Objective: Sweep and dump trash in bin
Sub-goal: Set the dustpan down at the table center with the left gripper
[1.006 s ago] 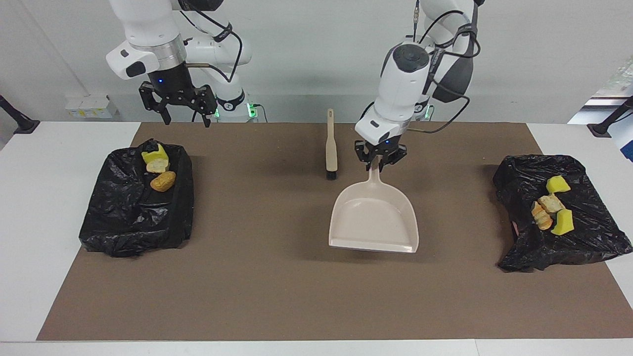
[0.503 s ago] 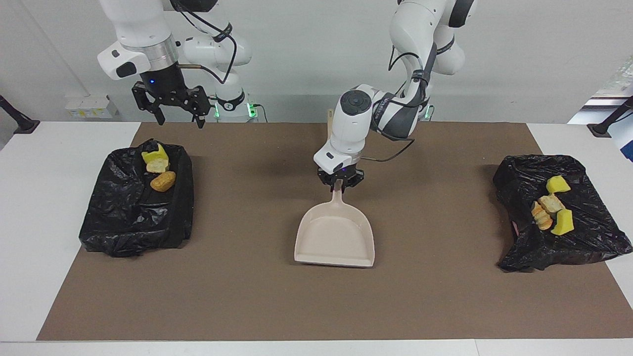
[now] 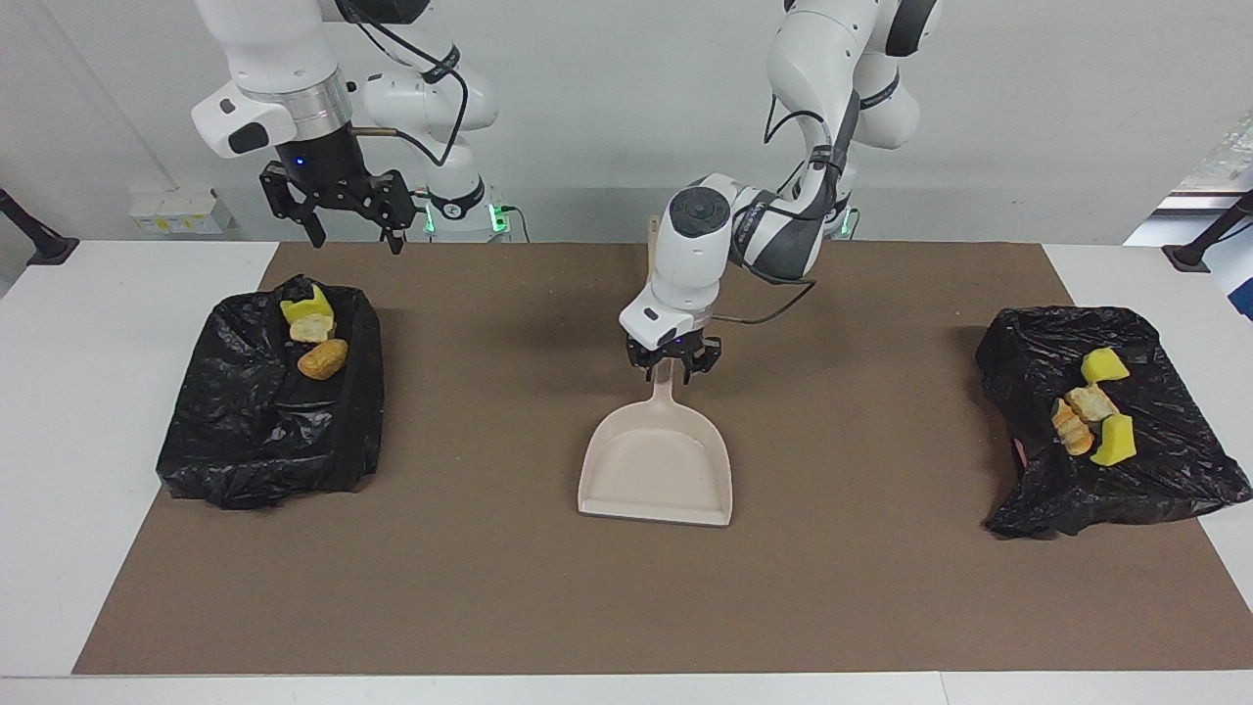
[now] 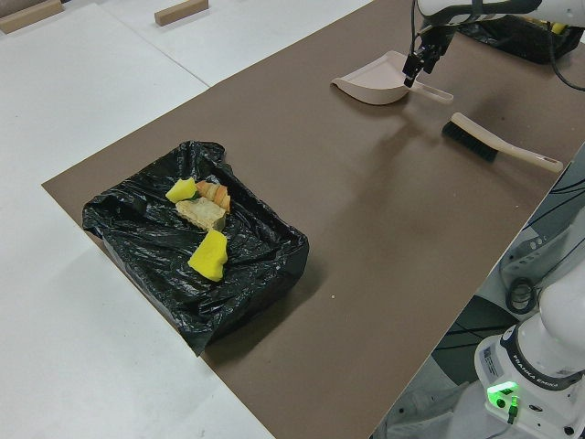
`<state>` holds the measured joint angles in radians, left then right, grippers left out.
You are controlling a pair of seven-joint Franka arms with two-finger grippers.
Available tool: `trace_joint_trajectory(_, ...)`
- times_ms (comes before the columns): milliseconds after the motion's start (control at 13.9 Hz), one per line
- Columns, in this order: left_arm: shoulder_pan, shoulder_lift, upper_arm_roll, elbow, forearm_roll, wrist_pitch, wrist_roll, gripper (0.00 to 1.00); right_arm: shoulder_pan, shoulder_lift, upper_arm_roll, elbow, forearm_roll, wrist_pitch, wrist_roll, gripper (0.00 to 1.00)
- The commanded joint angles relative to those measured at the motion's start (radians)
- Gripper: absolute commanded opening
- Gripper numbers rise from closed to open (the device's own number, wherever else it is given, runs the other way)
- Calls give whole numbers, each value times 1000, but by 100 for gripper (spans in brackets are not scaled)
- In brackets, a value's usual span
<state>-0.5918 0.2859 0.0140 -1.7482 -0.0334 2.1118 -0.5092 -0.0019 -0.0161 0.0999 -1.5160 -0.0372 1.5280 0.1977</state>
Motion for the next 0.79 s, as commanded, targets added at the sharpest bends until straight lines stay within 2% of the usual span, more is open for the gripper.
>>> trace_joint_trajectory(0,78,-33,-3,-4,36,-41,41,100,-13,2,4,10,22,-19,-24,100)
trace_joint_trajectory(718,403,-59,1,162,38,-351,510,100,-13,2,4,10,22,-19,-24,100)
